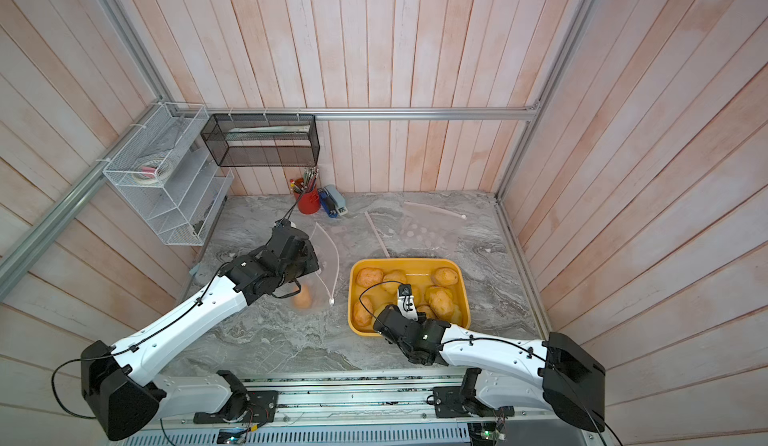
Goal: Put the potatoes into a zipper bag and zip it
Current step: Pick up the potato from the basket.
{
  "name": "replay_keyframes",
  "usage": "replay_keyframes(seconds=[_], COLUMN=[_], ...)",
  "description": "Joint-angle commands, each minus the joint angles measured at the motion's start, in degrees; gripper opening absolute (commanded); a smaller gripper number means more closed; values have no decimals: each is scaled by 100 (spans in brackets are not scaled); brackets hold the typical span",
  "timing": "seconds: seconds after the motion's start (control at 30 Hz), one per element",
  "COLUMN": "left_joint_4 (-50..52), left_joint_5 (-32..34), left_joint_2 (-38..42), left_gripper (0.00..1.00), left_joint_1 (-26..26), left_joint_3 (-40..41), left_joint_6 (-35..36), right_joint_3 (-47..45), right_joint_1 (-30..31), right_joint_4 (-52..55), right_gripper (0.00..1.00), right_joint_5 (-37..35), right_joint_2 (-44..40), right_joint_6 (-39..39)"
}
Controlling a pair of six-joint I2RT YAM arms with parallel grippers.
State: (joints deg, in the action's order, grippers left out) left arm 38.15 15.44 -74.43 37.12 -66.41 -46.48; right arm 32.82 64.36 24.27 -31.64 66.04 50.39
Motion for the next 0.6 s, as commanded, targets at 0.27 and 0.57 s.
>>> replay_keyframes(seconds=[0.27,0.57], left_joint_4=[-18,-100], left_joint_5=[-8,-110], left_joint_2=[27,32], left_gripper=[0,0], left_joint_1=[-30,-30], left_joint_3=[92,154], left_joint_6=[86,95], right_joint_3=[65,779], right_joint_1=[-49,-53], right_joint_4=[210,271], right_gripper=[37,33], right_joint_5=[-84,560], right_joint_2=[-265,-1025], right_joint_6=[53,-653])
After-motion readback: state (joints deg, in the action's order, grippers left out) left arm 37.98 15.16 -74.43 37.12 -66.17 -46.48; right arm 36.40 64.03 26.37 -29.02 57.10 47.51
